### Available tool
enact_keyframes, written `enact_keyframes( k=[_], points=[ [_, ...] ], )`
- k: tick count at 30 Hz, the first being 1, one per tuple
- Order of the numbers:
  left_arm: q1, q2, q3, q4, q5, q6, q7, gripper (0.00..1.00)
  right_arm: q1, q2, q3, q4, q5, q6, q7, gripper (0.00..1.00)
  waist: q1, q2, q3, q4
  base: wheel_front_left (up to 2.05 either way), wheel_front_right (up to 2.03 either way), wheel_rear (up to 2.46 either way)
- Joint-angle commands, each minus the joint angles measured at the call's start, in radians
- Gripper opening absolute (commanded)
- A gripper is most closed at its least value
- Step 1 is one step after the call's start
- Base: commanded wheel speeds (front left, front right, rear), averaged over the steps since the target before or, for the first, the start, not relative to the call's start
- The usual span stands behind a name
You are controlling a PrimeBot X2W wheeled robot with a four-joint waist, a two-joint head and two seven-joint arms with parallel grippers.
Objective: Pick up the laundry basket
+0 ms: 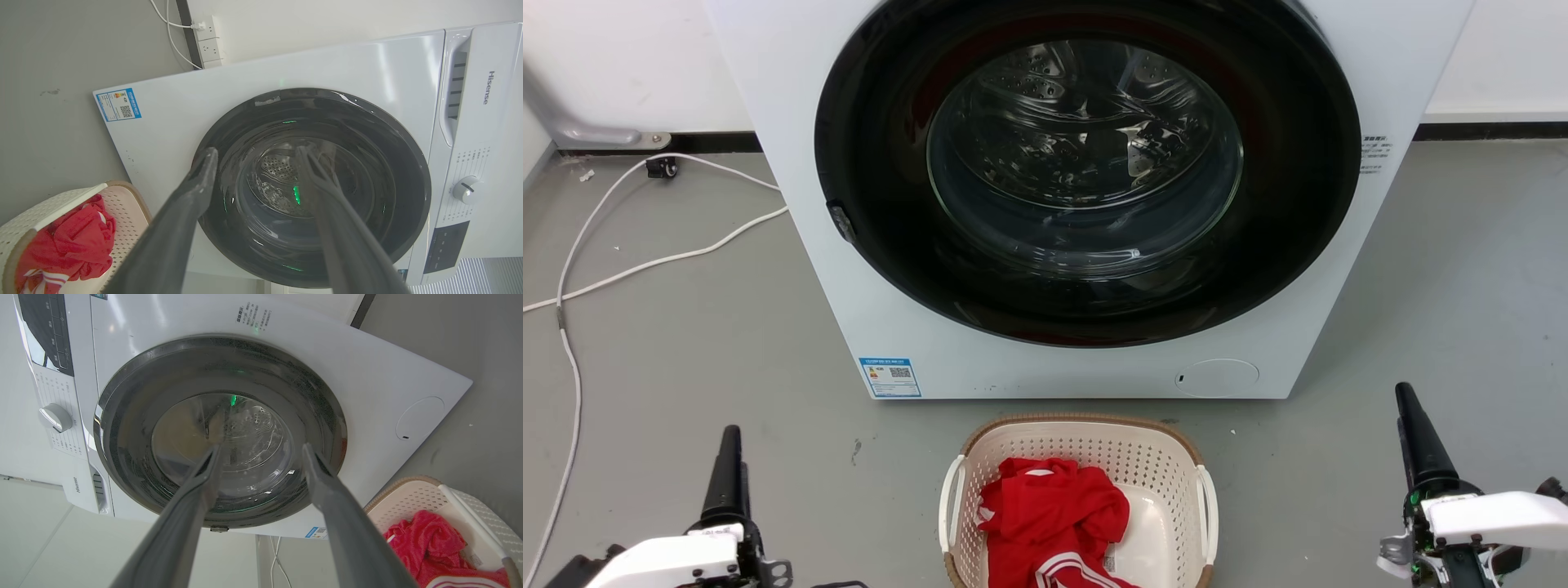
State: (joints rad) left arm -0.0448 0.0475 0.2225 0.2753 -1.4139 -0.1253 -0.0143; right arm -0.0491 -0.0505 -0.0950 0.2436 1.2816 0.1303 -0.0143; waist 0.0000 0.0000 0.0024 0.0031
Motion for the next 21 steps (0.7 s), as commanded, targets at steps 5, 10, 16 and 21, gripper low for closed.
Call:
enact_keyframes(
  k=[5,10,16,21],
  points=[
    [-0.024,0.004,0.032,-0.051,0.095,0.028,-0.025,1.0,-0.03,-0.002,-0.009,-0.062,-0.127,0.0,-0.024,1.0,0.0,0.0,0.001,0.002,0.0,0.0,0.0],
    [-0.007,0.004,0.014,-0.138,0.211,0.043,-0.043,1.0,-0.025,-0.002,0.004,-0.115,-0.264,0.0,-0.042,1.0,0.0,0.0,0.002,0.001,0.0,0.0,0.0],
    [0.025,0.004,-0.067,-0.235,0.39,0.094,-0.063,1.0,-0.019,-0.002,0.024,-0.168,-0.437,0.0,-0.062,1.0,0.0,0.0,0.005,0.0,0.0,0.0,0.0],
    [0.039,0.004,-0.141,-0.298,0.567,0.112,-0.079,1.0,-0.007,-0.002,0.051,-0.202,-0.564,0.0,-0.078,1.0,0.0,0.0,0.007,-0.002,0.0,0.0,0.0]
  ],
)
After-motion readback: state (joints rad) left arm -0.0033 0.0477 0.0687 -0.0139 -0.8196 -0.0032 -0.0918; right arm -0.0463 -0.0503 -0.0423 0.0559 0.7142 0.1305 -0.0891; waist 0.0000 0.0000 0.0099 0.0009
